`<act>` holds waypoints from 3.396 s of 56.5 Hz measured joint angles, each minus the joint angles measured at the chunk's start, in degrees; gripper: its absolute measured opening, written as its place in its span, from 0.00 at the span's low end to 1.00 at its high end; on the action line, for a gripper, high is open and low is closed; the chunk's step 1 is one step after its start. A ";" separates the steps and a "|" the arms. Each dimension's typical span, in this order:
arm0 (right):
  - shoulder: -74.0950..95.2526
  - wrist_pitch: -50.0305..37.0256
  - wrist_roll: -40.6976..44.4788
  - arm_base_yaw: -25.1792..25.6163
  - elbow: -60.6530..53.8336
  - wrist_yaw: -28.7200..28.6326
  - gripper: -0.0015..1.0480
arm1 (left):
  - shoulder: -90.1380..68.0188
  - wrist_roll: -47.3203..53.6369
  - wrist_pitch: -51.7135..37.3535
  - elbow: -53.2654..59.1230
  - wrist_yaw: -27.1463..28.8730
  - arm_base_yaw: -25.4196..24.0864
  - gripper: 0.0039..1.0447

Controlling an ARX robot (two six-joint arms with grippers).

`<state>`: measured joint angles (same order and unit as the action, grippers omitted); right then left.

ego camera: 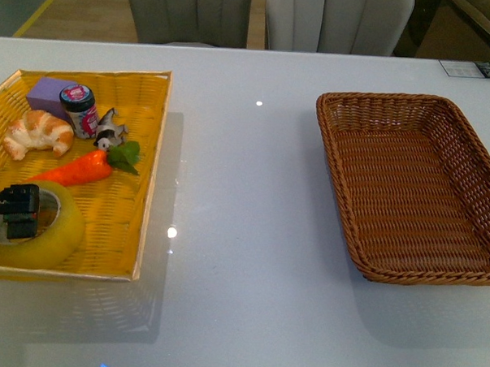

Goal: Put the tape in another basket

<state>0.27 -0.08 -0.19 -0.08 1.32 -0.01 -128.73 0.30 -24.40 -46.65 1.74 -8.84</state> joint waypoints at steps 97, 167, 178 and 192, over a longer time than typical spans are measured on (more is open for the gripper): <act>0.00 0.00 0.00 0.00 0.00 0.00 0.91 | 31.19 -20.15 9.55 -5.07 -8.09 42.29 0.15; 66.20 -49.35 -47.45 -19.50 6.56 -11.85 0.91 | 30.86 -22.03 12.81 -7.06 -8.90 43.85 0.15; 73.40 -53.13 -47.41 -20.70 9.18 -12.33 0.91 | 30.86 -22.08 12.81 -7.06 -9.07 43.87 0.15; 78.99 -56.37 -47.39 -20.59 10.91 -13.05 0.79 | 30.86 -22.29 12.83 -7.06 -9.44 43.89 0.15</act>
<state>79.26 -56.45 -47.57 -20.67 12.23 -13.06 -97.86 -22.00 -11.57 -53.71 -7.70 35.05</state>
